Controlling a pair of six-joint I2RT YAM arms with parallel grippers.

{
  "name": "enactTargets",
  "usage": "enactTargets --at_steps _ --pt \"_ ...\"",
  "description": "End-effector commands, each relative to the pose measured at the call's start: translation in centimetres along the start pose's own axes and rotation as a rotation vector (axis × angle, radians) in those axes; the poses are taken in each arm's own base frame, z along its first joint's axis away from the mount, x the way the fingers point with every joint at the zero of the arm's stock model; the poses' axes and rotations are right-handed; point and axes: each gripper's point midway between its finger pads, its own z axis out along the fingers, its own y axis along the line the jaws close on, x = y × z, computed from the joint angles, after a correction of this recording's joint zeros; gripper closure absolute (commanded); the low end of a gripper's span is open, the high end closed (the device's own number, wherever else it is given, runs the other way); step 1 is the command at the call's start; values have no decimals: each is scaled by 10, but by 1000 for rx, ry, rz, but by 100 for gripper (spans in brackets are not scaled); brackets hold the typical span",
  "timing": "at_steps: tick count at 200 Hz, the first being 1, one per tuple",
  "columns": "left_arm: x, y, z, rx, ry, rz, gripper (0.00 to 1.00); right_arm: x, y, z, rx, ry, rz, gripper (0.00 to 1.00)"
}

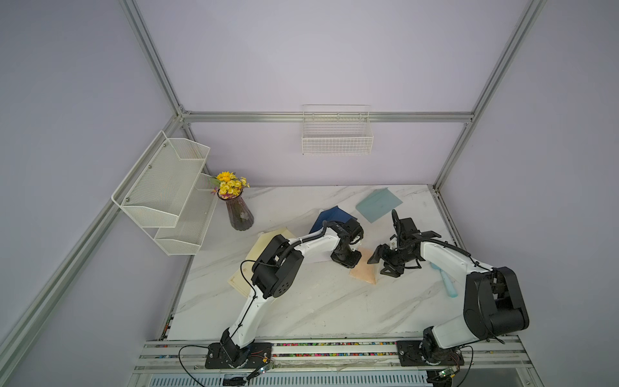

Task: Fold the letter paper in half and place it into the envelope
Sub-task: Fold the letter paper at the center of the board.

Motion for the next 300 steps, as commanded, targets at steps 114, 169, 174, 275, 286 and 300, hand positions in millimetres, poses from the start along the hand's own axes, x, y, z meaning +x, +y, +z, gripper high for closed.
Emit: enactTargets --at_steps 114,169,174,275,286,300 --pt "25 23 -31 -89 6 -14 98 -37 0 53 -79 -23 54 8" --pt "-5 4 -52 -24 -70 -30 98 -37 0 53 -83 -27 54 7" --pt "-8 2 -51 -15 -73 -37 98 -37 1 52 -85 -27 55 7" --pt "-26 -18 -23 71 -79 -78 97 -43 19 23 -113 -67 66 9" --pt "-27 -18 -19 79 -79 -87 97 -42 22 20 -121 -70 63 10" --pt "-27 -17 -13 83 -78 -98 97 -41 23 16 -123 -68 63 10"
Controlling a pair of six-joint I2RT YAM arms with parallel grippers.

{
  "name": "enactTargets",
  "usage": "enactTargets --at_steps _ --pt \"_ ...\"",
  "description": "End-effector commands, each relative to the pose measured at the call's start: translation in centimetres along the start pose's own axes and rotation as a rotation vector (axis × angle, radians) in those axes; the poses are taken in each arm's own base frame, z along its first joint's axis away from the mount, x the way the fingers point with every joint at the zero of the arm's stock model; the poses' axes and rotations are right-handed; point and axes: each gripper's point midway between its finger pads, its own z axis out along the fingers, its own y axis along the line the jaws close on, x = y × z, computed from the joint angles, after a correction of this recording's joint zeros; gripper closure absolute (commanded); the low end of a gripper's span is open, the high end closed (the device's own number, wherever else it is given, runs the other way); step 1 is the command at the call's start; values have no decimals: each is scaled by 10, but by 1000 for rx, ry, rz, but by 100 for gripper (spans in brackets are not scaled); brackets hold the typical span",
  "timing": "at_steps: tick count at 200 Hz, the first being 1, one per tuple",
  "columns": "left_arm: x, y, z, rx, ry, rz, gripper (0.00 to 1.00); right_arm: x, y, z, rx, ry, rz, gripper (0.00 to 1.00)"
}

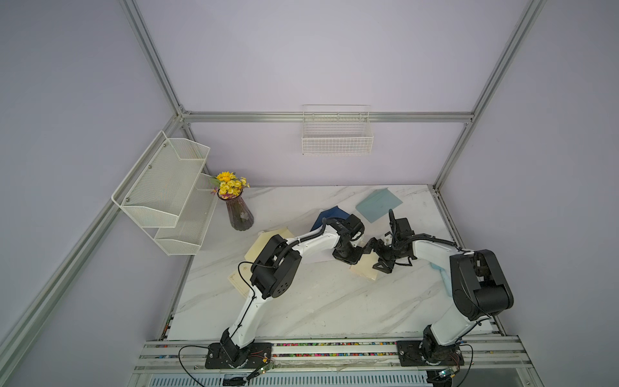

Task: Fold the letter paper in half and place it into the envelope
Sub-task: Fold the letter paper at the center of the board.

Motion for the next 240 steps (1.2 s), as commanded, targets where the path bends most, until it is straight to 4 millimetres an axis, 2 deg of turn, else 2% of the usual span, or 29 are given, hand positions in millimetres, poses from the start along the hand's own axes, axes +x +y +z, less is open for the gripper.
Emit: enactTargets --at_steps 1,53,87,123,151,186,240 --pt "-11 -11 -1 47 -37 -13 97 -2 9 -15 0 -26 13 10" --pt "-9 -4 16 42 -25 -38 97 0 14 -25 -8 -27 9 10" --pt "-3 3 25 18 -4 -41 98 -8 17 -42 -19 -76 8 10" --pt "4 8 32 7 20 -42 98 -21 1 -59 16 -118 11 11" --pt "7 10 33 2 32 -40 98 -37 -20 -69 66 -158 23 13" --pt "10 11 32 -6 47 -27 98 -52 -34 -57 106 -141 4 14" --pt "15 13 29 -14 64 -10 98 -68 -35 -40 93 -127 -32 20"
